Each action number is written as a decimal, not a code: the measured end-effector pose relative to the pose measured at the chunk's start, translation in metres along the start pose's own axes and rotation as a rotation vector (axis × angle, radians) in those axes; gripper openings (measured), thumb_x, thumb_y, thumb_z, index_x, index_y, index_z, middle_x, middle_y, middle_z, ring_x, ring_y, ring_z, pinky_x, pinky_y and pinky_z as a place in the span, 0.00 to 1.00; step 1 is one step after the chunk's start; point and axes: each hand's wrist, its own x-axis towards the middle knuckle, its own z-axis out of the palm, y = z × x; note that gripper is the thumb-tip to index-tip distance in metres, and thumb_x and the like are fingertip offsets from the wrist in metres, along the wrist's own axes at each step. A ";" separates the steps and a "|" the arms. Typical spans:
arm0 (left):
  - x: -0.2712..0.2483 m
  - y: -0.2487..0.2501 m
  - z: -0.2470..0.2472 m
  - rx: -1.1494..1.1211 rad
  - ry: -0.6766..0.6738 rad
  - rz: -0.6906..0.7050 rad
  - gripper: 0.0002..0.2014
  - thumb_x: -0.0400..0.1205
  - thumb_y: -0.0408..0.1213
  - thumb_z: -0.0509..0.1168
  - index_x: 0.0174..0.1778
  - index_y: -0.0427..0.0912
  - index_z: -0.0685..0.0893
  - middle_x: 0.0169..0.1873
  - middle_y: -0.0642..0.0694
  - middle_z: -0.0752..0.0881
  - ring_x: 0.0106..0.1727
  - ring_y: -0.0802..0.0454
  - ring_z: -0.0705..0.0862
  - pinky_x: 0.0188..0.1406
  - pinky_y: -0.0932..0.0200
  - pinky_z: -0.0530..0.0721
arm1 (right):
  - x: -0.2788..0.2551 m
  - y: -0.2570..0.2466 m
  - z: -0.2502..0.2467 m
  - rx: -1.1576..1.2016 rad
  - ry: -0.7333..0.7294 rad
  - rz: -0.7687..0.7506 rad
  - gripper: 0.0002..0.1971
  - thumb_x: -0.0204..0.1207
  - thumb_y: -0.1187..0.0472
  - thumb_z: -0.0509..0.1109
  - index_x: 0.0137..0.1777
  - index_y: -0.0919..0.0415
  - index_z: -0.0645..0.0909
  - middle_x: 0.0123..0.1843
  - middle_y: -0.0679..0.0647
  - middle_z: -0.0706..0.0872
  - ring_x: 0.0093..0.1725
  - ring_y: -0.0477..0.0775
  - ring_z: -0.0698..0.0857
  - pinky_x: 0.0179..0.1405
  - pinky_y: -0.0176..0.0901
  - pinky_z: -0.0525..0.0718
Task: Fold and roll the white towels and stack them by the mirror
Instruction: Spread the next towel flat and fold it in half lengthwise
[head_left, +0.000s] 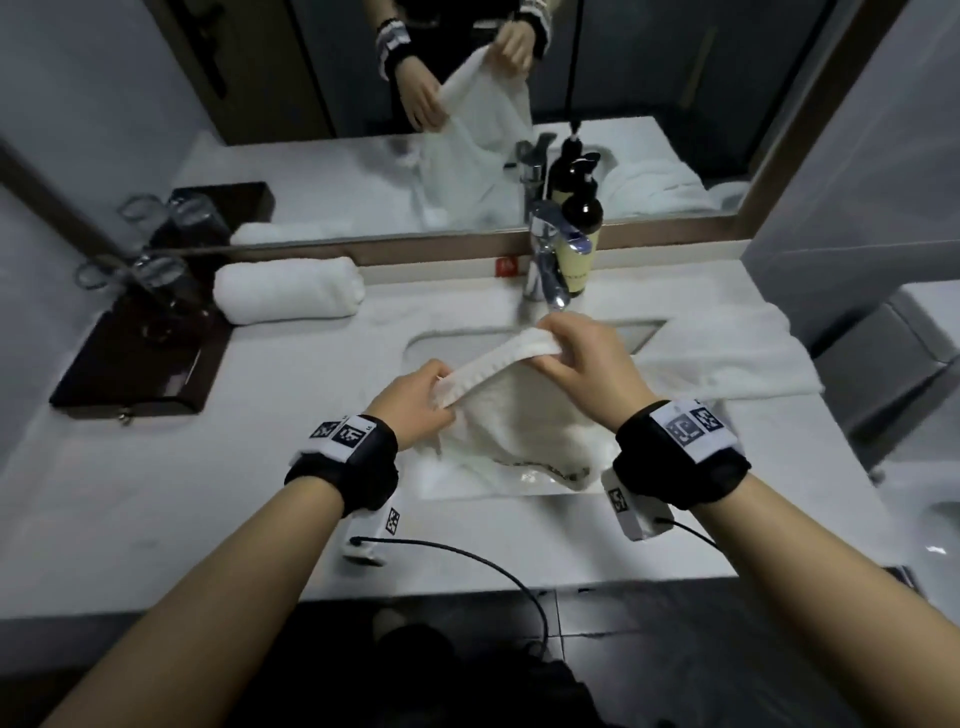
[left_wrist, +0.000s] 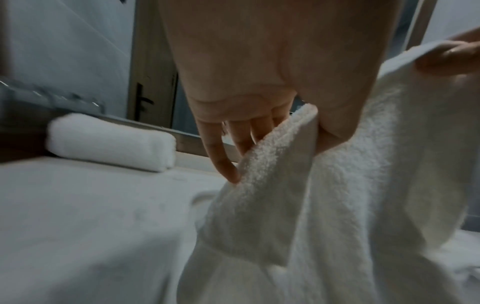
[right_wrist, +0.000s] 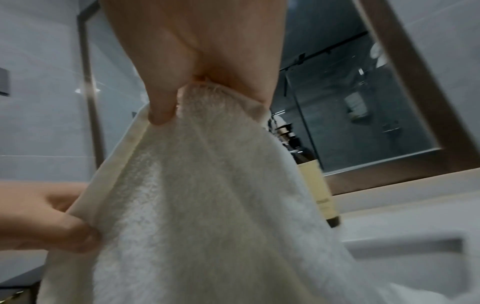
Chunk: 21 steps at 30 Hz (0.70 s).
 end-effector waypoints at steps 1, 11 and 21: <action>-0.006 -0.012 -0.009 0.027 0.015 -0.014 0.13 0.76 0.33 0.65 0.56 0.44 0.76 0.44 0.43 0.84 0.45 0.43 0.82 0.41 0.56 0.75 | 0.006 -0.010 0.009 0.013 -0.012 -0.027 0.07 0.74 0.58 0.72 0.46 0.62 0.82 0.41 0.56 0.85 0.40 0.54 0.80 0.36 0.44 0.70; -0.055 -0.112 -0.074 -0.114 0.511 -0.164 0.20 0.77 0.23 0.51 0.62 0.43 0.74 0.51 0.38 0.83 0.52 0.38 0.81 0.52 0.50 0.78 | 0.048 -0.076 0.080 0.001 -0.393 -0.008 0.14 0.70 0.54 0.77 0.48 0.58 0.77 0.37 0.47 0.76 0.39 0.50 0.74 0.33 0.40 0.60; -0.083 -0.194 -0.131 -0.179 0.690 -0.147 0.12 0.79 0.26 0.59 0.58 0.39 0.77 0.47 0.45 0.82 0.46 0.50 0.77 0.44 0.62 0.70 | 0.058 -0.095 0.136 0.485 -0.449 0.364 0.09 0.79 0.69 0.63 0.42 0.54 0.75 0.35 0.52 0.76 0.35 0.49 0.74 0.36 0.41 0.75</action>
